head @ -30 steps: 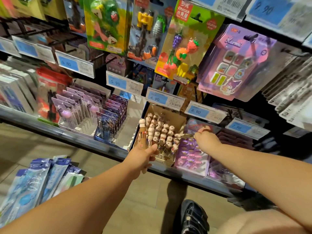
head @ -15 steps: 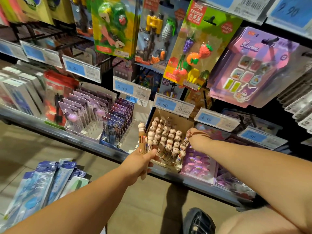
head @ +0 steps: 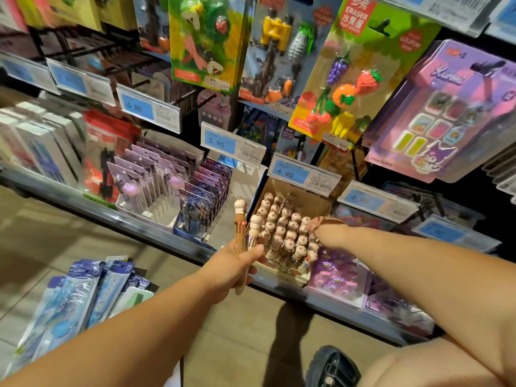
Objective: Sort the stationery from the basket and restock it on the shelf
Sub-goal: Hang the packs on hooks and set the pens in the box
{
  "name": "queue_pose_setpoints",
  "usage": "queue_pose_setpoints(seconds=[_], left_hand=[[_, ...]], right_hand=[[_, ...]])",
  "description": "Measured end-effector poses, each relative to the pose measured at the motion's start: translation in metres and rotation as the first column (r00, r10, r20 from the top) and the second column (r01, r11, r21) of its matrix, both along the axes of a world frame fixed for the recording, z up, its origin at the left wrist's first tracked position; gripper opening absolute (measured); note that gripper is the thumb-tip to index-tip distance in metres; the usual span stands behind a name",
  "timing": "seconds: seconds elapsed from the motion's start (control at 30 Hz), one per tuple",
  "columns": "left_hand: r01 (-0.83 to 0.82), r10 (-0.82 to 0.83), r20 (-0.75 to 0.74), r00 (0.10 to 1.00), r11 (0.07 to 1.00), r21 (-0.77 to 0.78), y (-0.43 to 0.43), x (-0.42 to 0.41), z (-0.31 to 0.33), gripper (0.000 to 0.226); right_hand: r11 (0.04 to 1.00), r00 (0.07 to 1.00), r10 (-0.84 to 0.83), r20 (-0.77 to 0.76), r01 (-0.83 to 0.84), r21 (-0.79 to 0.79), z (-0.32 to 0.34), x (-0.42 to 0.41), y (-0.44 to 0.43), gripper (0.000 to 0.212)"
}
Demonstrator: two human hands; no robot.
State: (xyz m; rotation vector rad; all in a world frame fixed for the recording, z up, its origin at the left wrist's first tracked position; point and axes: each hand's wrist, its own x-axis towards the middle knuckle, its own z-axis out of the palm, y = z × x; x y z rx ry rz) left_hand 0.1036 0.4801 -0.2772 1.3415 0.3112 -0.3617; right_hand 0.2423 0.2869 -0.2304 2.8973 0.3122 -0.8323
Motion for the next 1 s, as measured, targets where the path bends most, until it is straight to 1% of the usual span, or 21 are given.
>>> queue_pose_setpoints(seconds=[0.03,0.1,0.17,0.27,0.4,0.57,0.6,0.7,0.73,0.8,0.87,0.93,1.0], left_hand=[[-0.001,0.001,0.001,1.000,1.000,-0.003,0.000,0.000,0.000,0.020],[0.000,0.000,0.000,1.000,1.000,-0.002,-0.001,0.001,-0.001,0.020],[0.010,-0.010,0.004,1.000,1.000,0.009,-0.003,0.002,-0.002,0.020],[0.019,-0.019,0.000,1.000,1.000,0.008,-0.008,0.002,-0.002,0.017],[0.035,-0.035,-0.002,0.999,0.999,0.003,-0.013,0.002,-0.002,0.011],[0.051,-0.051,-0.002,0.999,0.999,-0.013,-0.020,0.004,-0.007,0.018],[0.053,-0.053,-0.004,0.999,0.998,-0.018,-0.022,0.004,-0.008,0.020],[0.066,-0.066,-0.016,0.998,0.998,-0.013,-0.027,0.004,-0.008,0.025],[0.070,-0.070,-0.022,0.997,0.998,-0.007,-0.028,0.004,-0.009,0.028],[0.066,-0.066,-0.030,0.997,0.998,-0.005,-0.029,0.004,-0.009,0.030],[0.065,-0.066,-0.029,0.997,0.998,-0.007,-0.030,0.003,-0.010,0.028],[0.073,-0.073,-0.029,0.997,0.997,-0.016,-0.030,0.002,-0.011,0.025],[0.079,-0.079,-0.031,0.996,0.997,-0.014,-0.029,0.002,-0.012,0.027]], right_hand=[[1.000,0.999,0.021,-0.026,-0.022,-0.007,0.003,-0.002,-0.001,0.031],[0.999,0.999,0.032,-0.036,-0.032,-0.005,0.006,-0.003,-0.003,0.035],[0.999,0.999,0.045,0.015,-0.045,-0.001,0.001,-0.001,-0.010,0.036],[1.000,0.999,0.028,0.039,-0.027,-0.011,-0.007,0.001,-0.014,0.035],[1.000,1.000,0.009,0.013,-0.009,0.011,-0.003,-0.004,-0.018,0.035],[0.996,0.996,0.062,-0.065,-0.065,-0.054,-0.003,-0.018,-0.027,0.039],[0.998,0.997,0.057,-0.054,-0.059,-0.037,-0.003,-0.020,-0.029,0.040],[0.983,0.988,-0.149,-0.040,0.153,0.106,-0.003,-0.026,-0.033,0.037],[0.984,0.990,-0.133,-0.039,0.136,0.114,-0.003,-0.029,-0.034,0.037],[0.982,0.985,-0.163,-0.056,0.167,0.085,-0.007,-0.031,-0.035,0.043],[0.999,0.995,-0.053,-0.079,0.053,0.005,-0.010,-0.032,-0.034,0.052],[1.000,0.995,-0.007,-0.095,0.006,-0.014,-0.012,-0.030,-0.035,0.058],[1.000,0.994,0.006,-0.112,-0.006,-0.004,-0.008,-0.029,-0.033,0.061]])
